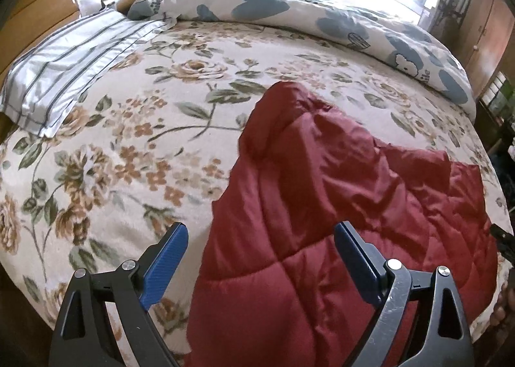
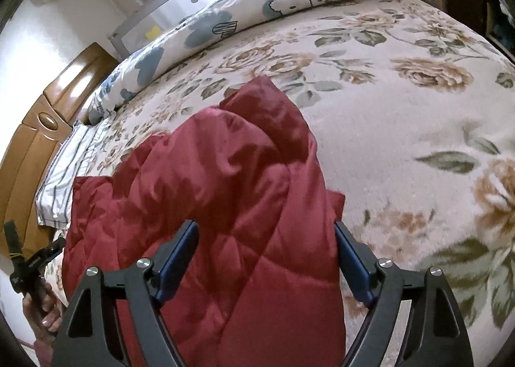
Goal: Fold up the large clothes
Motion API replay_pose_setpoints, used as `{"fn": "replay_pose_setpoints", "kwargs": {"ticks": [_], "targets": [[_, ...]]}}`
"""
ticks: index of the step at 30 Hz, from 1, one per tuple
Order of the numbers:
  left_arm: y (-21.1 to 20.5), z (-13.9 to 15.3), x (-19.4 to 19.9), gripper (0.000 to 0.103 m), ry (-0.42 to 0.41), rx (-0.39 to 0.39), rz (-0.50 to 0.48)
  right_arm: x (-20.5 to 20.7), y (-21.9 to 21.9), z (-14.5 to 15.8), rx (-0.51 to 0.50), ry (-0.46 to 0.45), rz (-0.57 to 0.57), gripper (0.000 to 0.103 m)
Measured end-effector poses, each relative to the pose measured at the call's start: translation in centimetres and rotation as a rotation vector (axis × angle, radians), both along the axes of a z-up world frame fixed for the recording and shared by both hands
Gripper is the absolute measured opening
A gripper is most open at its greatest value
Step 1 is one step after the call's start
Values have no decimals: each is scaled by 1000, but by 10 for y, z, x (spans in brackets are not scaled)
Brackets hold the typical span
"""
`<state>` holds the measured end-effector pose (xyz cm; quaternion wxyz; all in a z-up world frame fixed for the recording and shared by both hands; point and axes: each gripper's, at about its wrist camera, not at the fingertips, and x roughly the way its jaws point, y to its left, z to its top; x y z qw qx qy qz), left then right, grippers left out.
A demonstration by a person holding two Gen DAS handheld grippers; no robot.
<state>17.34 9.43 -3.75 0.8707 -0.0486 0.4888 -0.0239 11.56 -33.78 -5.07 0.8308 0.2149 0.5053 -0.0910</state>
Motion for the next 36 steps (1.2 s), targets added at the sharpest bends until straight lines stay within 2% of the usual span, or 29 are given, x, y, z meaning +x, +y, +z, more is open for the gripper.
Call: {"fn": "replay_pose_setpoints", "kwargs": {"ticks": [14, 19, 31, 34, 35, 36], "targets": [[-5, -15, 37, 93, 63, -8, 2, 35, -11, 1, -27, 6, 1, 87], [-13, -21, 65, 93, 106, 31, 0, 53, -8, -1, -35, 16, 23, 87], [-37, -33, 112, 93, 113, 80, -38, 99, -16, -12, -22, 40, 43, 88], [-34, -37, 115, 79, 110, 63, -44, 104, -18, -16, -5, 43, 49, 88], [-32, -39, 114, 67, 113, 56, -43, 105, -17, -18, -1, 49, 53, 86], [-30, -41, 115, 51, 120, 46, -41, 106, -16, -19, -1, 53, 61, 79]]}}
